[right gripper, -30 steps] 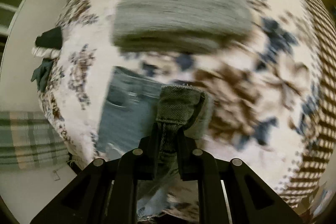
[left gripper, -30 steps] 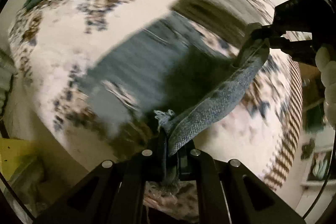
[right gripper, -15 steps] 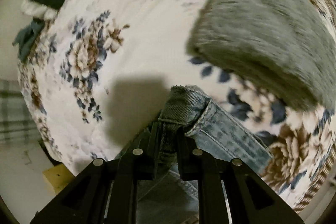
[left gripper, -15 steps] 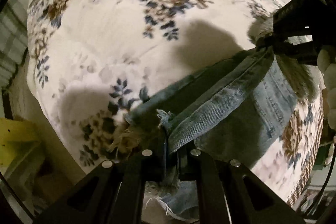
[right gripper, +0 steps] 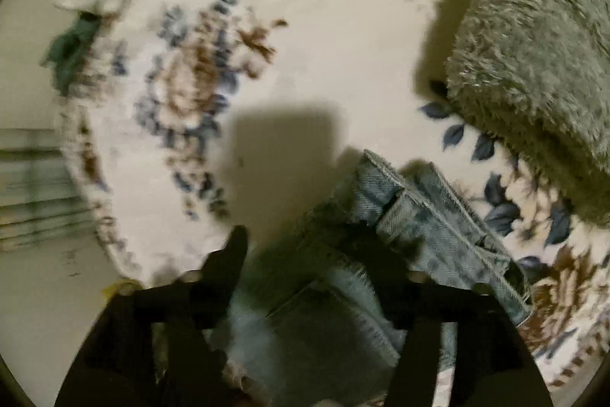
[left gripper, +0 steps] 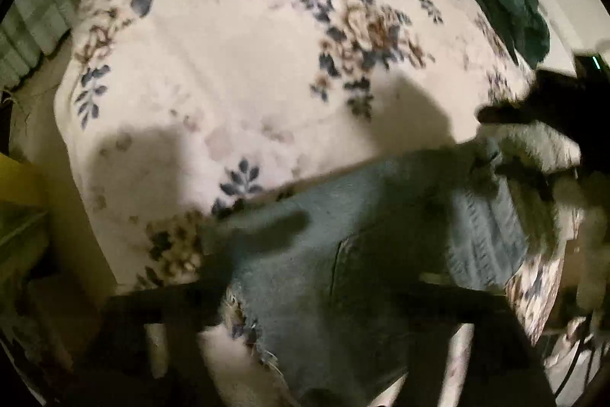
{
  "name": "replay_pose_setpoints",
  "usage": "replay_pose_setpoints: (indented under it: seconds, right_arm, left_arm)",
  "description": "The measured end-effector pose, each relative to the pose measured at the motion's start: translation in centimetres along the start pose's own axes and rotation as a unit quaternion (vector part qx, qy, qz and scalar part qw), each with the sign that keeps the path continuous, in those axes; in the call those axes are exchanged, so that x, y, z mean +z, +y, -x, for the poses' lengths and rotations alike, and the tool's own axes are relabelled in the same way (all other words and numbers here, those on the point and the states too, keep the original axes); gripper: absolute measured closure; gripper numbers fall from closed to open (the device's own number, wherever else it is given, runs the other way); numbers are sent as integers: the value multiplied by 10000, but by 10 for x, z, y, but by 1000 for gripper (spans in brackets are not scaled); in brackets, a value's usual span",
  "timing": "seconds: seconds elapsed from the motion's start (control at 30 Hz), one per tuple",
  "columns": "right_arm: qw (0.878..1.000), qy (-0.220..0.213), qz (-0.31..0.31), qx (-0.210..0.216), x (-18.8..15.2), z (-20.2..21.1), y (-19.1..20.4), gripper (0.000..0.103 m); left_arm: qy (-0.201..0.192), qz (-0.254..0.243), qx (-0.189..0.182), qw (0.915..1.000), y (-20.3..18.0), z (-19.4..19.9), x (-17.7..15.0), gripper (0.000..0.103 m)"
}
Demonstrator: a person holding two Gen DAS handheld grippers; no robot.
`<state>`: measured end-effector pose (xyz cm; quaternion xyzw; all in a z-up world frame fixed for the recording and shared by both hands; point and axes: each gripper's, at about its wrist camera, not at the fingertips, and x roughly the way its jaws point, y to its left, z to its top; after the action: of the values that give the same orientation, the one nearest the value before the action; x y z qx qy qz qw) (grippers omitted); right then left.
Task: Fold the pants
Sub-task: 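Lift the waistband with both grippers and fold it over toward the ripped hems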
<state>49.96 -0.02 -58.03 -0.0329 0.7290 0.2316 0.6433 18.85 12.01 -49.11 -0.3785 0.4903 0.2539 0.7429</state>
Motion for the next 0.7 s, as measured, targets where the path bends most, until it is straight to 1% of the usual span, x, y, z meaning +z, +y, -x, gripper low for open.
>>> replay_pose_setpoints:
  seconds: [0.03, 0.07, 0.13, 0.2, 0.27, 0.33, 0.4, 0.43, 0.47, 0.53, 0.57, 0.63, 0.7]
  right_arm:
    - [9999, -94, 36, 82, -7, 11, -7, 13]
    - [9998, -145, 65, 131, -12, 18, -12, 8]
    - [9995, -248, 159, 141, -24, 34, -25, 7]
    - [9991, -346, 251, 73, -42, 49, -44, 7]
    - [9988, -373, 322, 55, -60, 57, -64, 7]
    - [9989, -311, 360, 42, -76, 59, -85, 7]
    - [9992, -210, 337, 77, -90, 55, -108, 7]
    - [9993, -148, 312, 125, -96, 50, -120, 7]
    - [9993, -116, 305, 186, -100, 47, -127, 7]
    - [9989, -47, 307, 359, -104, 36, -142, 7]
    - [9986, -17, 299, 438, -105, 31, -146, 7]
    - [9978, 52, 218, 627, -104, 18, -158, 7]
    - [9968, 102, 101, 789, -102, 8, -167, 7]
  left_arm:
    - [-49, 72, 17, 10000, -1, 5, -1, 19]
    - [-69, 146, 7, 9999, -1, 9, -2, 19]
    - [-99, 352, -78, 9993, -2, 17, -10, 19]
    - [-46, 629, -143, 9979, -6, 22, -26, 19]
    - [98, 1065, -334, 9937, -9, 23, -51, 19]
    - [244, 1482, -469, 9875, -11, 21, -74, 19]
    - [482, 2050, -638, 9755, -12, 12, -103, 19]
    - [586, 2383, -713, 9668, -10, 6, -116, 19]
    - [645, 2755, -803, 9558, -8, 1, -129, 19]
    - [685, 3325, -856, 9367, -3, -8, -150, 19]
    - [670, 3641, -898, 9246, -1, -14, -160, 19]
    - [616, 3960, -916, 9116, 0, -24, -170, 19]
    - [613, 4282, -955, 8965, 0, -37, -179, 19]
